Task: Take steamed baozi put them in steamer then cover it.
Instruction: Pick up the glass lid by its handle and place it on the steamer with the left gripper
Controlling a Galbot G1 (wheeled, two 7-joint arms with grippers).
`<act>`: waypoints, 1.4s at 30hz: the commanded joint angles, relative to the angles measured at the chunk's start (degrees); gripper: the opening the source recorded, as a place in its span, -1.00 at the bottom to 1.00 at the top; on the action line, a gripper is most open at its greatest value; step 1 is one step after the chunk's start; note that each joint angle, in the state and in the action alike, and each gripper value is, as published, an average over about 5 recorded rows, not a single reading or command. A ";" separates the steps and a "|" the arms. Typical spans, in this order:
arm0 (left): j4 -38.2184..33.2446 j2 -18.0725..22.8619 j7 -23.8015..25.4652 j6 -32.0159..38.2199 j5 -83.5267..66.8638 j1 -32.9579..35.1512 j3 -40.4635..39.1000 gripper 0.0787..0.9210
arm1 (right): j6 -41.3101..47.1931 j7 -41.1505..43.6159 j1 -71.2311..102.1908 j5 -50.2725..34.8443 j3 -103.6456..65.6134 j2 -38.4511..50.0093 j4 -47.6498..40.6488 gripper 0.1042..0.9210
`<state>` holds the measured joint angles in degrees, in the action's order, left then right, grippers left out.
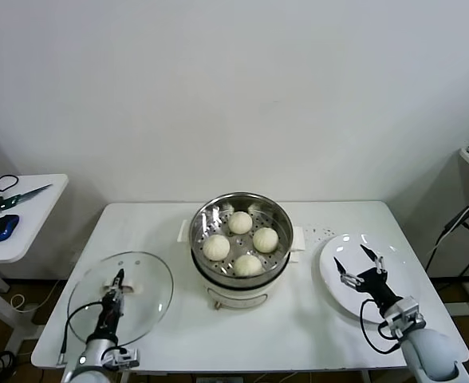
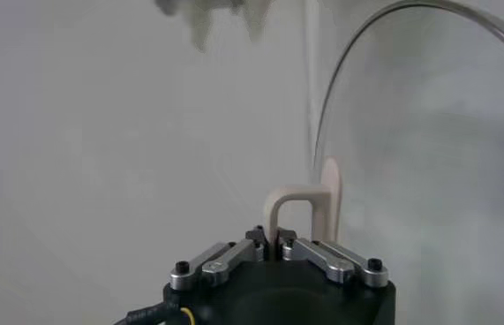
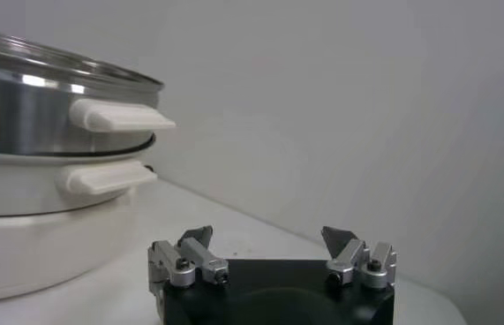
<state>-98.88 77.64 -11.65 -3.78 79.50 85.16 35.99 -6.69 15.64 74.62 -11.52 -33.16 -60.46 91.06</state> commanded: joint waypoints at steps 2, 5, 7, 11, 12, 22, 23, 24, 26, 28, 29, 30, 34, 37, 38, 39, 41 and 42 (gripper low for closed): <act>-20.70 -3.91 0.62 -14.09 -2.17 6.52 -0.96 -0.83 | -0.02 0.01 -1.01 0.28 0.17 0.61 -0.84 0.76; -24.34 -6.66 2.01 -18.63 -2.15 6.61 -1.93 -0.83 | 0.08 -0.11 -1.65 0.32 0.54 1.06 -1.24 0.76; -26.25 -8.71 3.59 -21.59 -2.28 5.76 -3.13 -0.83 | 0.14 -0.19 -2.16 0.34 0.85 1.37 -1.59 0.76; -28.29 -12.94 7.22 -28.33 -2.51 2.41 -9.03 -0.83 | 0.23 -0.29 -3.35 0.49 1.58 1.80 -2.46 0.76; -28.38 -13.81 8.22 -30.03 -2.45 1.28 -11.23 -0.83 | 0.26 -0.31 -3.68 0.55 1.81 1.84 -2.71 0.76; -26.63 -16.05 26.20 -39.08 6.89 -18.73 -34.85 -0.83 | -0.11 -0.39 -6.87 1.63 4.39 1.92 -6.06 0.76; -26.31 -15.20 28.28 -39.88 7.97 -20.72 -36.67 -0.83 | -0.27 -0.36 -7.18 1.83 4.58 1.99 -6.51 0.76; -25.87 -14.07 30.09 -40.15 9.46 -22.16 -38.28 -0.83 | -0.40 -0.32 -7.47 1.97 4.73 2.05 -6.93 0.76; -24.55 -11.29 32.96 -40.27 12.26 -24.53 -40.69 -0.83 | -0.54 -0.29 -7.81 2.09 4.78 2.11 -7.45 0.76; -22.77 -8.37 34.79 -40.12 14.63 -26.42 -42.65 -0.83 | -0.64 -0.25 -7.94 2.01 4.66 2.20 -7.77 0.76; -21.74 -7.09 35.38 -40.15 15.29 -27.25 -43.46 -0.83 | -0.71 -0.22 -7.93 1.98 4.57 2.25 -7.89 0.76; -20.74 -5.93 35.73 -40.28 15.72 -28.06 -44.22 -0.83 | -0.77 -0.17 -7.88 1.96 4.48 2.30 -8.00 0.76; -16.81 -1.84 36.45 -40.85 16.74 -31.23 -46.73 -0.83 | -1.11 0.00 -7.60 1.97 3.85 2.32 -8.39 0.76; -13.31 1.10 35.89 -41.17 16.90 -32.86 -47.80 -0.83 | -1.36 0.12 -7.25 1.98 3.16 2.24 -8.60 0.76; -11.96 2.18 35.27 -41.22 16.83 -33.21 -48.04 -0.83 | -1.45 0.19 -7.11 1.99 2.95 2.24 -8.67 0.76; -10.65 3.18 34.55 -41.22 16.72 -33.47 -48.25 -0.83 | -1.53 0.26 -6.98 1.99 2.75 2.26 -8.73 0.76; -8.20 5.25 33.18 -41.22 16.49 -33.87 -48.71 -0.83 | -1.67 0.37 -6.74 1.99 2.36 2.32 -8.82 0.76; -7.12 6.21 32.77 -41.22 16.41 -34.03 -48.93 -0.83 | -1.73 0.40 -6.63 2.00 2.17 2.34 -8.85 0.76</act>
<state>-116.37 73.58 18.86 -42.17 92.51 59.00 -4.92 -7.97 15.87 68.01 -9.64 -30.07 -58.26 83.12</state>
